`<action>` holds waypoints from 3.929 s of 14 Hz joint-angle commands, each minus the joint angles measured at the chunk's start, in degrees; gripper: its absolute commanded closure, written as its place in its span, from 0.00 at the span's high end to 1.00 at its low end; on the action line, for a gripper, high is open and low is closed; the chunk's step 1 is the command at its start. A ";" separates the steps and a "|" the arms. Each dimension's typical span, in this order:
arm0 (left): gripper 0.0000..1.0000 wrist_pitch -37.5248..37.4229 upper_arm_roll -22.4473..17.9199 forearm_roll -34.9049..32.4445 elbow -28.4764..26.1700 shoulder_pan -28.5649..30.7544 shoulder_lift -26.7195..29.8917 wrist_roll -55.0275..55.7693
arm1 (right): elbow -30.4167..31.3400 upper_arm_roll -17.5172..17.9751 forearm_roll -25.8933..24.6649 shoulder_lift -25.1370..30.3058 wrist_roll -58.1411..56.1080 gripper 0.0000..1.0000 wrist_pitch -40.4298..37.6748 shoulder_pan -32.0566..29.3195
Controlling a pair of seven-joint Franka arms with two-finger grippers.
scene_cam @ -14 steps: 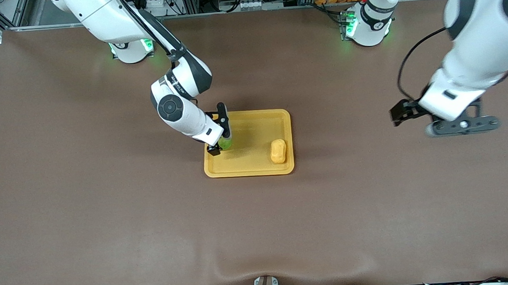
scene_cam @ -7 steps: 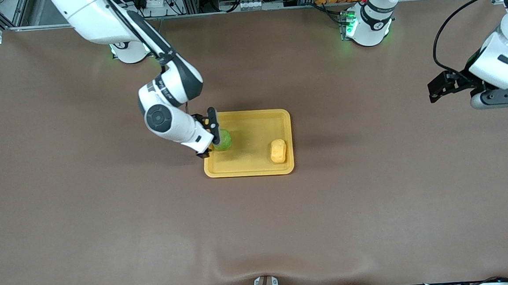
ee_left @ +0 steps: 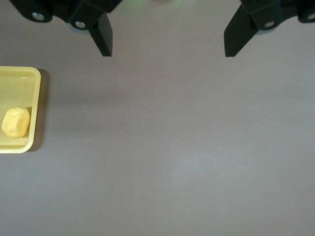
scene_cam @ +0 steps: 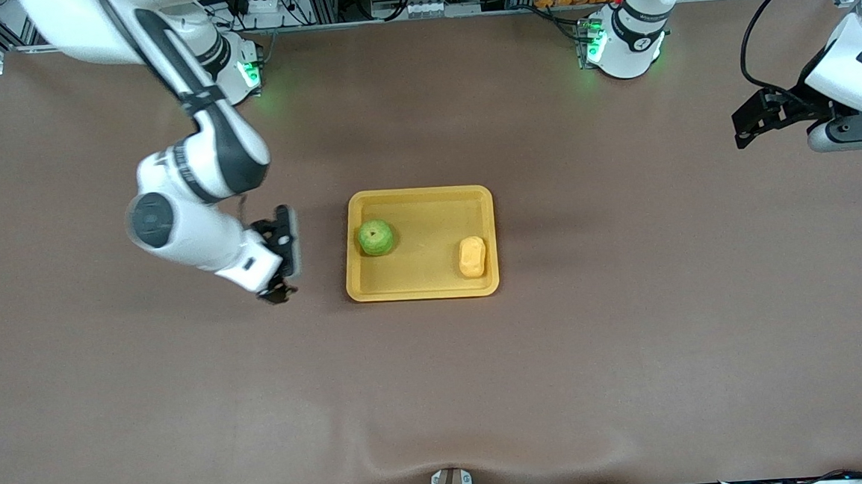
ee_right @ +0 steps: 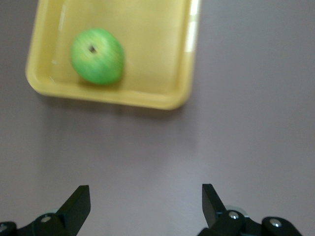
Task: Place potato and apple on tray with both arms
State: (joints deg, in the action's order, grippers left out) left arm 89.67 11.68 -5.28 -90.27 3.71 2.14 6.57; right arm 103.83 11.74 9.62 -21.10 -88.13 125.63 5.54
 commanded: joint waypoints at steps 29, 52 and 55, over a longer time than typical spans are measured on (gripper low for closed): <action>1.00 -5.82 -6.24 3.78 -3.77 -5.82 6.56 -0.51 | -7.95 -12.53 -9.53 24.96 82.11 1.00 -36.60 -6.42; 1.00 -6.52 -6.50 3.96 -1.31 -5.55 5.68 -0.25 | -8.73 -15.16 -5.93 26.90 92.96 1.00 -39.32 -6.06; 1.00 -6.61 -6.50 3.96 -1.31 -5.55 5.68 -0.16 | -9.88 -14.99 -8.29 26.81 93.05 1.00 -42.65 -5.45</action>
State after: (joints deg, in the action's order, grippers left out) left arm 84.22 5.23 -2.33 -92.44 -2.11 7.89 6.52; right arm 94.50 -3.23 3.04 4.72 5.07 84.85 -0.82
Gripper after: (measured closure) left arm 0.000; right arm 0.000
